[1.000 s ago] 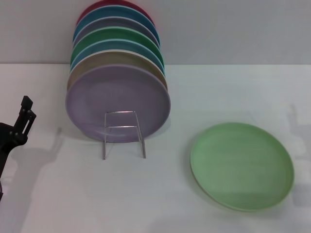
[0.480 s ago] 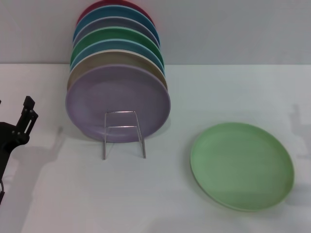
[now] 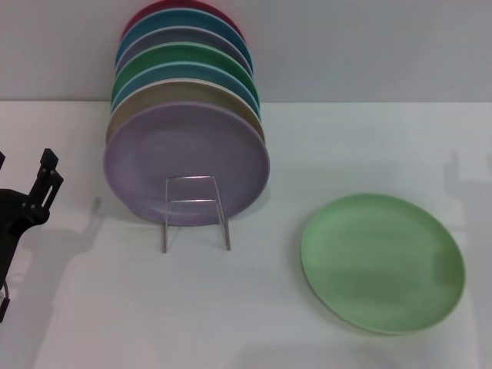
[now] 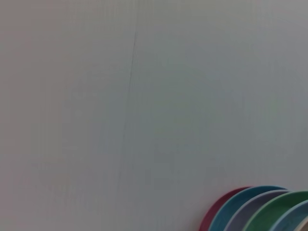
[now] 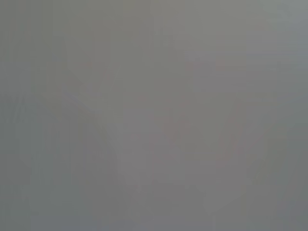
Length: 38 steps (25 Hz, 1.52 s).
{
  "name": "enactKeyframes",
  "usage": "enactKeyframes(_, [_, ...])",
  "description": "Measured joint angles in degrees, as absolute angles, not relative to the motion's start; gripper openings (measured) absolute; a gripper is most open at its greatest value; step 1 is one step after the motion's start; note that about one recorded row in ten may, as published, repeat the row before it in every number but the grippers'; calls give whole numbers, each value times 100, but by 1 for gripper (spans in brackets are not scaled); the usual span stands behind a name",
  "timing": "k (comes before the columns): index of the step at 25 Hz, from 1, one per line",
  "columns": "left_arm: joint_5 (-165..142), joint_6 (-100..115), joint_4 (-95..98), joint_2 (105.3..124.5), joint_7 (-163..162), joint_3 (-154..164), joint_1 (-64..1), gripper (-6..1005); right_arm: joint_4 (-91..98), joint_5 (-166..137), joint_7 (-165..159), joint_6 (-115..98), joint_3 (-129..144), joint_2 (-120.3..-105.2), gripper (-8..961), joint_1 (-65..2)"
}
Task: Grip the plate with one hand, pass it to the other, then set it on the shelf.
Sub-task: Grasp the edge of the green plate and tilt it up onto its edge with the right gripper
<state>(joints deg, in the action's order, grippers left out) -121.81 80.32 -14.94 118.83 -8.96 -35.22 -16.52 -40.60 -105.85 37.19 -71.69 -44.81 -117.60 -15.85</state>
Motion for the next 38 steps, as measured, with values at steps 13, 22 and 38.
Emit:
enactKeyframes(13, [-12167, 7979, -1424, 11875, -896, -3533, -1785, 783, -7113, -10559, 5483, -1577, -7320, -11895, 574, -405])
enactKeyframes(22, [-12153, 7971, -1408, 11873, -913, -3619, -1826, 783, -7793, -11342, 4858, 2948, -9766, -11876, 574, -605])
enactKeyframes(38, [-12156, 8002, -1483, 11891, -954, -3681, -1881, 783, -8419, -14309, 2923, 8069, -11898, -11817, 573, -2281])
